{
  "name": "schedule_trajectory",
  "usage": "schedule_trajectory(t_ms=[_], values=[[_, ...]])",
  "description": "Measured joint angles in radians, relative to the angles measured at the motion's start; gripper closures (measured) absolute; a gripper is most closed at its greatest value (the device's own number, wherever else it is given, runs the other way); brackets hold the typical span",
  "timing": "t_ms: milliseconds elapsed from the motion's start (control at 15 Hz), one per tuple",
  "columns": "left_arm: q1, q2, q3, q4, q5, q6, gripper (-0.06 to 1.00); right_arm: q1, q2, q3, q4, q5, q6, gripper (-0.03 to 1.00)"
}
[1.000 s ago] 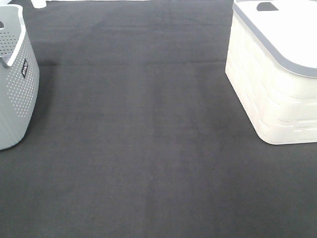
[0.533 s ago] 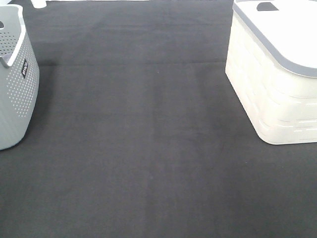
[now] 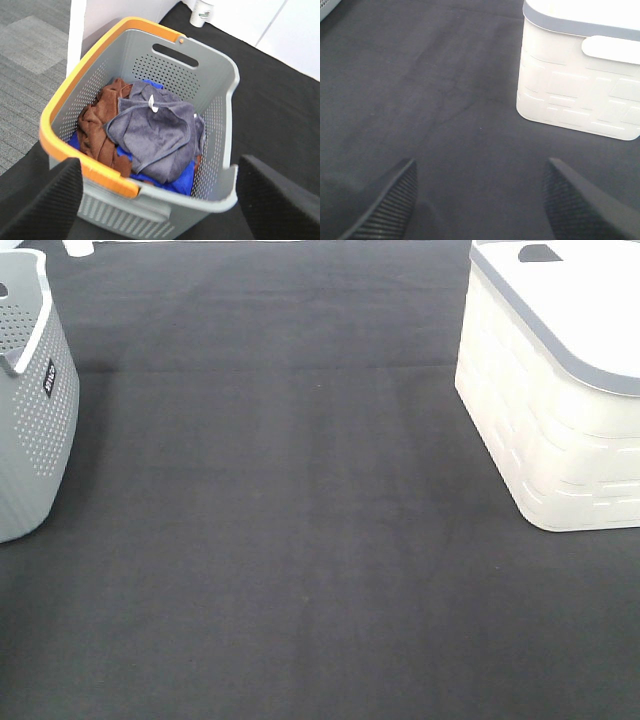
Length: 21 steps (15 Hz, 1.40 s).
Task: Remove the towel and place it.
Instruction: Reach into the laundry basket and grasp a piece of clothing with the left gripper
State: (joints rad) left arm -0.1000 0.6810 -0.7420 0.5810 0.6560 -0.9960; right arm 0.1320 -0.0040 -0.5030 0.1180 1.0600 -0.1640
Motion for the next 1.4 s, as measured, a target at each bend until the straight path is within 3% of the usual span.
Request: schedule_trajectory(t_ms=[333,467,600,800,933,1200,1400], values=[[0.0,0.337,-0.132,0.204,-0.116,-0.427,0.24,0.0,0.0,0.0,0.0,0.0,0.0,0.27],[0.0,0.482,-0.207,0.312,-0.126,-0.574,0.26,0.0,0.0,0.0,0.0,0.0,0.0,0.27],[0.0,0.583,-0.277,0.358,-0.132,-0.665,0.26,0.0,0.0,0.0,0.0,0.0,0.0,0.27],[0.007,0.721,-0.353,0.364,-0.156,-0.783,0.26,0.0,0.0,0.0,-0.003,0.0,0.006,0.27],[0.061,0.804,-0.364,0.324,-0.266,-0.841,0.26,0.0,0.0,0.0,-0.006,0.0,0.009,0.27],[0.17,0.917,-0.364,0.239,-0.448,-0.851,0.26,0.0,0.0,0.0,-0.023,0.0,0.034,0.27],[0.175,1.014,-0.365,0.216,-0.472,-0.851,0.26,0.0,0.0,0.0,-0.024,0.0,0.034,0.27]])
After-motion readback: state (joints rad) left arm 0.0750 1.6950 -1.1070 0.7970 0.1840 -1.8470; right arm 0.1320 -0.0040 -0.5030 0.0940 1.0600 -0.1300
